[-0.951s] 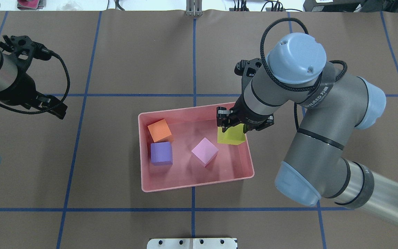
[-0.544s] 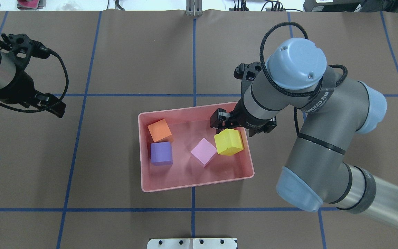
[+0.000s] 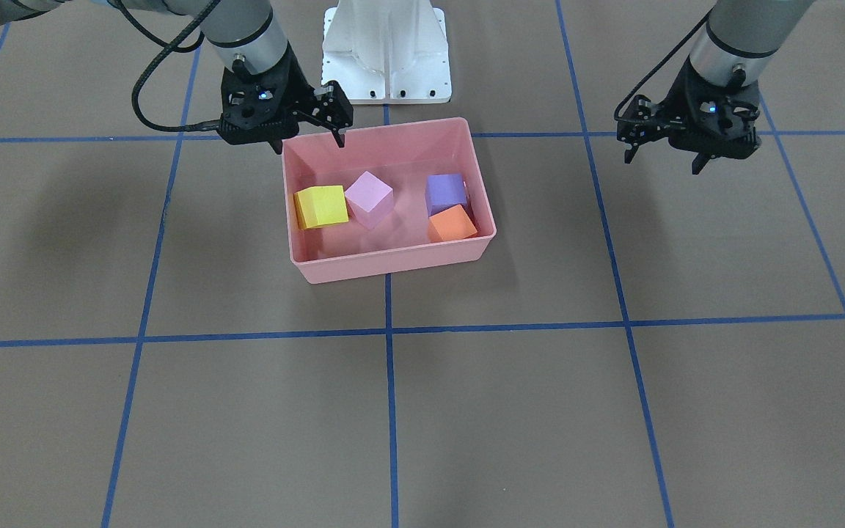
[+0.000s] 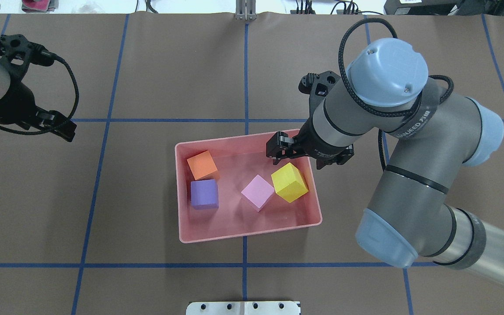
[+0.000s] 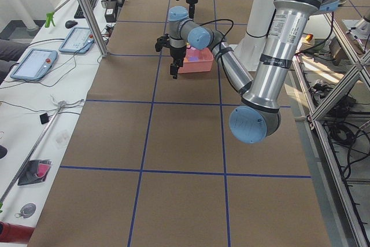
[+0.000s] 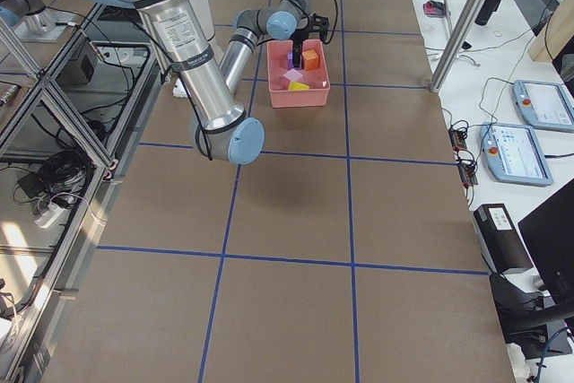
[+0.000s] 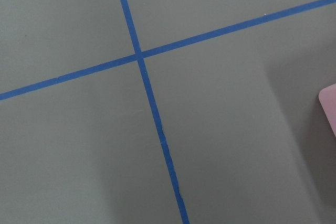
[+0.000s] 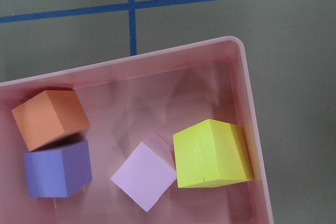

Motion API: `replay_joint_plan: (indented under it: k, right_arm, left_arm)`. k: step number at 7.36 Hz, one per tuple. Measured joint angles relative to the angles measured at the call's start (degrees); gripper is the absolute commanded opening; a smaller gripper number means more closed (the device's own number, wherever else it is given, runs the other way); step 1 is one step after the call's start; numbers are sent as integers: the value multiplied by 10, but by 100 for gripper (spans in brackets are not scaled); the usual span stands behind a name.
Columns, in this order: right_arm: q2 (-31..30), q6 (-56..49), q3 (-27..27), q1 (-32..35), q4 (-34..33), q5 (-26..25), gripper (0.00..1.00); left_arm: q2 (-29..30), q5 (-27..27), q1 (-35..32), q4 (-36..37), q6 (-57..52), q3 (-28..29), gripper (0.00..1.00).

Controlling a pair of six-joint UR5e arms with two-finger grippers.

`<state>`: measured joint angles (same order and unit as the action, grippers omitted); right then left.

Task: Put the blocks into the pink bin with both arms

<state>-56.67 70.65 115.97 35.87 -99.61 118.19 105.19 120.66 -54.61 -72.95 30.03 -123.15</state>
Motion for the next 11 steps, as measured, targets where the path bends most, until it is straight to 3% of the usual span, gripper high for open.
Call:
replay_joint_plan:
  k: [2,4,5,7,9,11]
  right_arm:
    - [-2,-74,20,46,-84,2,100]
    - [-24,-295,41,141,-201,14,100]
    - [-60,-429,42,199,-228,42,100]
    - [-137,-627,16,315,-240,97,100]
    - [-175,-673,-21,375,-205,111,100]
    - [-228,-679,-46,427,-127,113,100]
  left_arm:
    - [-43,10,-65,3,-117,4,100]
    - [-85,18,-154,-2,-249,30,100]
    - [-94,28,-199,-4,-296,53,100]
    - [-115,48,-282,-6,-394,115,100]
    - [-139,59,-332,-13,-431,146,100]
    - [-152,60,-349,-22,-436,177,100]
